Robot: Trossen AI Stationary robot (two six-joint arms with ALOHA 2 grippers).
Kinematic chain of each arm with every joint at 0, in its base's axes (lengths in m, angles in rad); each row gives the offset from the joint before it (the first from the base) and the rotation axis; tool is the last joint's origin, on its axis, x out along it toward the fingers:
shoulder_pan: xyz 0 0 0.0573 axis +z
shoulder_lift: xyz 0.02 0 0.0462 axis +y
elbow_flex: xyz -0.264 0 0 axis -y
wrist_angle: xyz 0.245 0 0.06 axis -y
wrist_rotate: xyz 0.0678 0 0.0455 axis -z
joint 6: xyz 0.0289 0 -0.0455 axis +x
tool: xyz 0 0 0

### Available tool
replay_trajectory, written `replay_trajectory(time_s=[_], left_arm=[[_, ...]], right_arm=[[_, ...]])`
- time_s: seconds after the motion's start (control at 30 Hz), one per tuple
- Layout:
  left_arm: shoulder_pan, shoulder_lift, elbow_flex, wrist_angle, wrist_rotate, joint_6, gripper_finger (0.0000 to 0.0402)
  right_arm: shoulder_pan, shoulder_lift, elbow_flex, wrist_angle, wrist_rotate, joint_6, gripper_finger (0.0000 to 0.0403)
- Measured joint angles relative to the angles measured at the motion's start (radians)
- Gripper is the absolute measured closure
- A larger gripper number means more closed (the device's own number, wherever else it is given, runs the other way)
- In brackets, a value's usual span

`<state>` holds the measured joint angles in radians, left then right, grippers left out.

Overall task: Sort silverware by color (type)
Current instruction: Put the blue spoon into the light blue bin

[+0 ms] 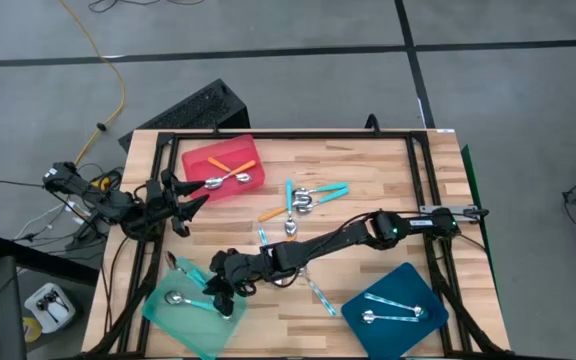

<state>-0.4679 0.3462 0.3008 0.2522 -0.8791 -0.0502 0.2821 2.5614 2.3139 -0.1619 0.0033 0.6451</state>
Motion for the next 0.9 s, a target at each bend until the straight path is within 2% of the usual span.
replay_trajectory(time_s=[0.47, 0.9], left_arm=[[0.000, 0.000, 0.000, 0.010, 0.000, 0.000, 0.0212], [0.000, 0.000, 0.000, 0.008, -0.028, 0.004, 0.0212]], right_arm=[[0.022, 0.016, 0.001, -0.074, 0.052, 0.032, 0.0300], [0.004, 0.046, 0.000, -0.116, -0.044, 0.092, 0.0300]])
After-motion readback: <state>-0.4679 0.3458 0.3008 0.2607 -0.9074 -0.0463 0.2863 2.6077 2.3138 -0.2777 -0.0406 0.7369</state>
